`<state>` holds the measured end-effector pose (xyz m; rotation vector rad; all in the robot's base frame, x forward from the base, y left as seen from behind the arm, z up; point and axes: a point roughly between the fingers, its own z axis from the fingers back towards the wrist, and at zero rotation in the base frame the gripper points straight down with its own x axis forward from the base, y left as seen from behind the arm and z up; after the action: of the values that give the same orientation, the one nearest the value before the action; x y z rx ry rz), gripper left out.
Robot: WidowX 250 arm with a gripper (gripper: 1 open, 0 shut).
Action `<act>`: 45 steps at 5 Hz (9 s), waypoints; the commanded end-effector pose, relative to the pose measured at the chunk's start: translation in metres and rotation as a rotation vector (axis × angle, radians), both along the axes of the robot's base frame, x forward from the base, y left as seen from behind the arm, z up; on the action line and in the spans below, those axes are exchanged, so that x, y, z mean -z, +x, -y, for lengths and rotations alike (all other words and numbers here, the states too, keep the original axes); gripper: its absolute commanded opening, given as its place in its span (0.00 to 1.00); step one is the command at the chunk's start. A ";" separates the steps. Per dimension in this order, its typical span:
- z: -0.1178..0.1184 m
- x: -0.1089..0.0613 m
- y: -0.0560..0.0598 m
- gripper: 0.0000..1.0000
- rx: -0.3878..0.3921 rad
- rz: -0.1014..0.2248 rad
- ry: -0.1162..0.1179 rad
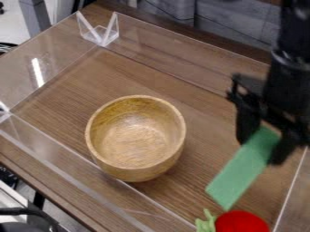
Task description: Move the red fruit to the left
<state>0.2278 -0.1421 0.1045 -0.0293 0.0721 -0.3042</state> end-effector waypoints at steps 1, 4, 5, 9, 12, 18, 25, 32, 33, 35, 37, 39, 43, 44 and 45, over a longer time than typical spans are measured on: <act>0.004 -0.004 -0.012 0.00 0.061 0.051 -0.016; 0.013 0.015 -0.035 0.00 0.341 0.073 0.013; 0.010 0.012 -0.040 0.00 0.396 0.082 0.031; -0.018 0.053 -0.049 1.00 0.548 0.100 0.054; 0.001 0.056 -0.036 0.00 0.644 0.143 0.033; 0.011 0.068 -0.047 0.00 0.830 0.169 0.006; -0.045 -0.052 -0.034 0.00 0.517 0.301 0.097; -0.044 -0.034 -0.001 0.00 0.093 0.315 0.137; -0.043 -0.041 0.005 0.00 0.057 0.316 0.138; -0.028 -0.054 0.014 0.00 -0.013 0.307 0.128; -0.030 -0.038 0.019 0.00 -0.094 0.300 0.130; -0.088 -0.031 0.029 0.00 -0.180 0.298 0.156; -0.224 -0.017 0.030 0.00 -0.343 0.290 0.203; -0.240 -0.004 0.042 0.00 -0.323 0.296 0.198; -0.248 0.007 0.054 0.00 -0.300 0.301 0.189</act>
<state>0.2709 0.1015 0.0830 0.1743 -0.1523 0.0034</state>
